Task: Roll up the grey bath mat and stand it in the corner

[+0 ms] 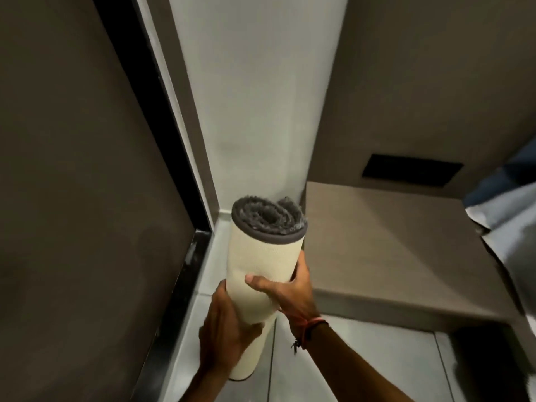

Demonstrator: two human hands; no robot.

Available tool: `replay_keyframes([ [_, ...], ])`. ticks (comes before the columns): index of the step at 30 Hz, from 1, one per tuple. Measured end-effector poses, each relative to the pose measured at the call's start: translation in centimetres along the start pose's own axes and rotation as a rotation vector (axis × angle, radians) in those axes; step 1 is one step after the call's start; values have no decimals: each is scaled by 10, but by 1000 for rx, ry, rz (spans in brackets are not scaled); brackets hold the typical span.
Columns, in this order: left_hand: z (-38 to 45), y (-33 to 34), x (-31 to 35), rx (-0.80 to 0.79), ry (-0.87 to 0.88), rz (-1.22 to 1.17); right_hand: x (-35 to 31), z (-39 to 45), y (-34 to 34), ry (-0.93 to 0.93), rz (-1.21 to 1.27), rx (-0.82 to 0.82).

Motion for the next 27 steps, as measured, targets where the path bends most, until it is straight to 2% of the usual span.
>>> replay_keyframes([
  [2, 43, 16, 2, 47, -33, -11, -6, 44, 26, -41, -38, -39],
  [5, 99, 41, -4, 78, -199, -77, -7, 100, 64, -115, -132, -80],
  [8, 150, 65, -11, 140, -298, -146, -7, 155, 99, -139, -203, -150],
  [13, 229, 112, -32, 138, -487, -229, 14, 238, 148, -127, -318, -196],
  [17, 281, 146, -55, 140, -505, -166, 36, 294, 183, -130, -388, -250],
  [21, 330, 176, -85, 125, -455, -34, 57, 348, 216, -143, -425, -233],
  [27, 364, 177, -102, -157, -439, 29, 59, 376, 227, -100, -570, -270],
])
Point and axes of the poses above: each hand's wrist, its own z-axis towards the middle knuckle, its own y-axis out of the palm, x = y × z, the point moved 3 cm from there along z, towards the middle knuckle, and after that the axes turned 13 degrees about x, right-handed, at the moved point
